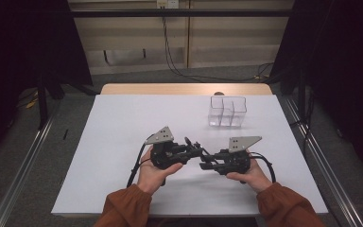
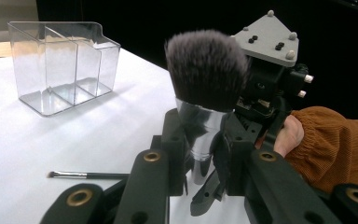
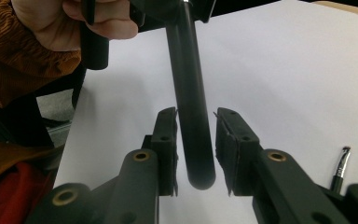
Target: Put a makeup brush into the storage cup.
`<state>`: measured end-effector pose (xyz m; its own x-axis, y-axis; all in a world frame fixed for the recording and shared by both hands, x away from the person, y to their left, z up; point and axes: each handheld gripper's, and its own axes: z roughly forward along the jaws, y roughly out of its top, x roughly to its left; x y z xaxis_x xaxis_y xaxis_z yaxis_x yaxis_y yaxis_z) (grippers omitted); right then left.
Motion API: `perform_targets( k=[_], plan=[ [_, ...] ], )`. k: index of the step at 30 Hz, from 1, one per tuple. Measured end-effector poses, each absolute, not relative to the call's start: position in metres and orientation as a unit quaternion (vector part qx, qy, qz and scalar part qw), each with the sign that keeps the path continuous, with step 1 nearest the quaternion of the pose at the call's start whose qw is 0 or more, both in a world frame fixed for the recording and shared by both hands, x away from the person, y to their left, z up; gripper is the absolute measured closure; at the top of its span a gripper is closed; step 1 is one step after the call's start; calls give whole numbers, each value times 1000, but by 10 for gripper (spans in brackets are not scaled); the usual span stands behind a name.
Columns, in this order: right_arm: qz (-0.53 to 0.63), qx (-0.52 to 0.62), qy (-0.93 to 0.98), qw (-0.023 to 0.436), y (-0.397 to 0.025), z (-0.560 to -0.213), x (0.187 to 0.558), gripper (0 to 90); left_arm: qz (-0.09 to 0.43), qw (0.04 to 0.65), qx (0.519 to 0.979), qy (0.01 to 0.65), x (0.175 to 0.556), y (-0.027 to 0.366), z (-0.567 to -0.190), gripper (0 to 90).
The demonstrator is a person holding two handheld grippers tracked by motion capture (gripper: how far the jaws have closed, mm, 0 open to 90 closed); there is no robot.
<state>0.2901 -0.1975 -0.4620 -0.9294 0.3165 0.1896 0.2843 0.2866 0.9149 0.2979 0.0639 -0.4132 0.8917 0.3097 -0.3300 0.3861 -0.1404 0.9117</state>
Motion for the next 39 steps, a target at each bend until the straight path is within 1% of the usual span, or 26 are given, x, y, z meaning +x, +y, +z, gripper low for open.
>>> perform_targets(
  k=[1, 6, 7, 9, 13, 15, 17, 21, 23, 25, 27, 29, 34, 37, 39],
  plan=[
    [567, 189, 802, 13, -198, -462, 290, 668, -30, 613, 755, 231, 298, 64, -413, 757],
    [569, 198, 798, 19, -199, -460, 290, 563, -27, 615, 752, 236, 300, 68, -411, 758],
    [569, 199, 797, 19, -200, -459, 290, 530, -26, 615, 752, 237, 300, 68, -411, 758],
    [568, 203, 797, 17, -200, -459, 289, 429, -26, 615, 751, 238, 301, 70, -410, 758],
    [565, 214, 797, 17, -202, -458, 289, 318, -20, 616, 751, 238, 301, 73, -408, 758],
    [565, 217, 796, 20, -204, -457, 288, 297, -18, 615, 751, 239, 302, 74, -407, 758],
    [566, 219, 795, 20, -205, -455, 288, 240, -15, 613, 753, 238, 302, 76, -406, 758],
    [567, 221, 793, 19, -208, -453, 286, 174, -11, 613, 753, 241, 303, 79, -403, 758],
    [567, 218, 794, 22, -209, -452, 285, 107, -10, 614, 752, 241, 304, 81, -402, 759],
    [566, 222, 794, 29, -210, -451, 283, 97, -7, 615, 751, 240, 305, 83, -400, 759],
    [572, 217, 791, 25, -212, -451, 283, 60, -5, 616, 750, 241, 305, 86, -398, 758],
    [578, 221, 785, 25, -214, -451, 282, 53, -3, 617, 749, 243, 306, 89, -397, 759],
    [571, 252, 781, 34, -221, -450, 281, 57, 3, 613, 750, 249, 307, 95, -394, 759],
    [562, 260, 784, 54, -225, -450, 280, 81, 0, 613, 749, 252, 308, 99, -393, 759],
    [563, 259, 783, 52, -227, -450, 279, 81, 2, 608, 753, 252, 309, 101, -391, 759]
  ],
)
